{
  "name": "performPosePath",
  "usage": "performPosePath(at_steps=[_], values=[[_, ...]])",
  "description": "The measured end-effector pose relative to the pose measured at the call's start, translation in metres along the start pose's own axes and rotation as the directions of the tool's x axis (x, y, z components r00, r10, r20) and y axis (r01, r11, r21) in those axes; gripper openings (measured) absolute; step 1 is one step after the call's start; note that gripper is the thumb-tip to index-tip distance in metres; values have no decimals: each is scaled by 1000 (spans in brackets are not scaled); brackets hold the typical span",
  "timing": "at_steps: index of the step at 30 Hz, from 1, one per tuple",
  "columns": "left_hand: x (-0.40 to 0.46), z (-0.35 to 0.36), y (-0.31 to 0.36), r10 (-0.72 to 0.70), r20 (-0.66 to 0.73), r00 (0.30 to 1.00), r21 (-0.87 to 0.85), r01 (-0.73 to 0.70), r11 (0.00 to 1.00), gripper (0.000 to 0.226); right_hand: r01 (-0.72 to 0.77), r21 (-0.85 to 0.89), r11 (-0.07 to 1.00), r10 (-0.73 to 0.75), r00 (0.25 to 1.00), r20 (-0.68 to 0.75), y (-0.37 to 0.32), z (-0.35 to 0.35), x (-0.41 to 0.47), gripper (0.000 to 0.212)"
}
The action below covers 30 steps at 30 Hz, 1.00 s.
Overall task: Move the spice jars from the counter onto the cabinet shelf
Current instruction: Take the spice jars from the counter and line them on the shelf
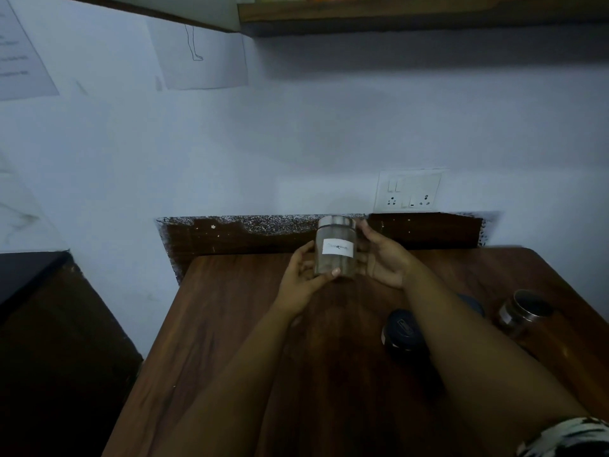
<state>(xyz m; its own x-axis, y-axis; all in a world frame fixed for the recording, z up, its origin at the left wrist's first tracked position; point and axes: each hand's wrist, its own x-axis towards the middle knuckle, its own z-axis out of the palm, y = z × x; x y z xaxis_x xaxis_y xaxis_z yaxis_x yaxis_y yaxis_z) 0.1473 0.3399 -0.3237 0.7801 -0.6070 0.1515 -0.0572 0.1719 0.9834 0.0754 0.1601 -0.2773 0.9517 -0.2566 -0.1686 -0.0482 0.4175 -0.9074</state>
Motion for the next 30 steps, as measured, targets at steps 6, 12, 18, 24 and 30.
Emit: performPosePath(at_steps=[6, 12, 18, 24, 30], values=[[10, 18, 9, -5, 5, 1000, -127, 6, 992, 88, 5, -23, 1000, 0, 976, 216, 10, -25, -11, 90], [23, 32, 24, -21, 109, 994, -157, 38, 987, 87, 61, -22, 998, -54, 971, 233, -18, -41, -18, 88], [33, 72, 53, 113, 105, 988, -66, -106, 992, 75, 150, -87, 985, -135, 978, 159, -66, -52, -34, 90], [49, 132, 128, 380, 74, 922, 117, -386, 915, 68, 384, -283, 879, -350, 922, 164, -163, -46, -68, 105], [85, 177, 241, 637, 43, 769, 97, -638, 764, 54, 670, -375, 640, -629, 738, 244, -281, -21, -106, 102]])
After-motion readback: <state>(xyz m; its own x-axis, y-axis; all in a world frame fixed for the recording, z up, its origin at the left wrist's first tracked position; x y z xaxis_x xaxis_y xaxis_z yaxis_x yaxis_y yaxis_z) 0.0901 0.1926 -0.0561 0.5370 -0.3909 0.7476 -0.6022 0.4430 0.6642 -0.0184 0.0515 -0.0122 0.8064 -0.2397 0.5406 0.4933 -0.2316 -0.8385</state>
